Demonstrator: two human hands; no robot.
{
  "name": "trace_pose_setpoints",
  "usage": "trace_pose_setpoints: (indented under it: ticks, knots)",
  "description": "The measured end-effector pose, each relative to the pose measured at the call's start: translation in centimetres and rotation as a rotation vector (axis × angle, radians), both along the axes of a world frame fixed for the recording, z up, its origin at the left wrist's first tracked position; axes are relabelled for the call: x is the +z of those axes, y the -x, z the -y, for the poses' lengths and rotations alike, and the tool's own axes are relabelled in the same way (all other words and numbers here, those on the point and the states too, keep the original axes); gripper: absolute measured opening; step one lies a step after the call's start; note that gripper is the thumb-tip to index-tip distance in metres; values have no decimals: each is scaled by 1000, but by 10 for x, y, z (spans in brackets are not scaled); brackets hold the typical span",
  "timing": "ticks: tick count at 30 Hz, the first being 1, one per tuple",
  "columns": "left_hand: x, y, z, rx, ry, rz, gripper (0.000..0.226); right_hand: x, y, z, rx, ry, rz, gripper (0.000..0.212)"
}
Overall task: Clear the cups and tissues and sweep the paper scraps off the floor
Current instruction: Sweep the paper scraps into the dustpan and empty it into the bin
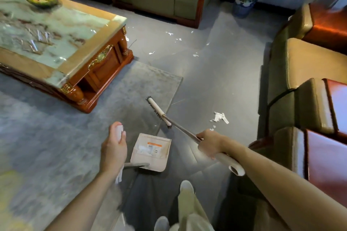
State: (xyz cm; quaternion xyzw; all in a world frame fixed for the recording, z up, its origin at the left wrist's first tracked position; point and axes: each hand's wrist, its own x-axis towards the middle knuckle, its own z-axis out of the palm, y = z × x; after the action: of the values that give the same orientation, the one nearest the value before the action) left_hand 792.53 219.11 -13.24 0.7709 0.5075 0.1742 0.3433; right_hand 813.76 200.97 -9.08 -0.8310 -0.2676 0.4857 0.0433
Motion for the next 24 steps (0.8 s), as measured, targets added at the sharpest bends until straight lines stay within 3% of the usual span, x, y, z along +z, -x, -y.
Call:
trace_pose_setpoints:
  ticks: [7,10,15,24]
  knots:
    - [-14,-64,-49,64,28,-65,18,-52,-43,-71,259,47,88,36]
    - [-16,-73,-76,98,30,-97,18,-65,-43,-80,360,80,17,40]
    - [-16,-60,-92,120,39,-126,18,-32,-55,-71,420,97,-156,10]
    - [-13,-60,-63,42,64,-57,18,19,-54,-27,260,30,-191,47]
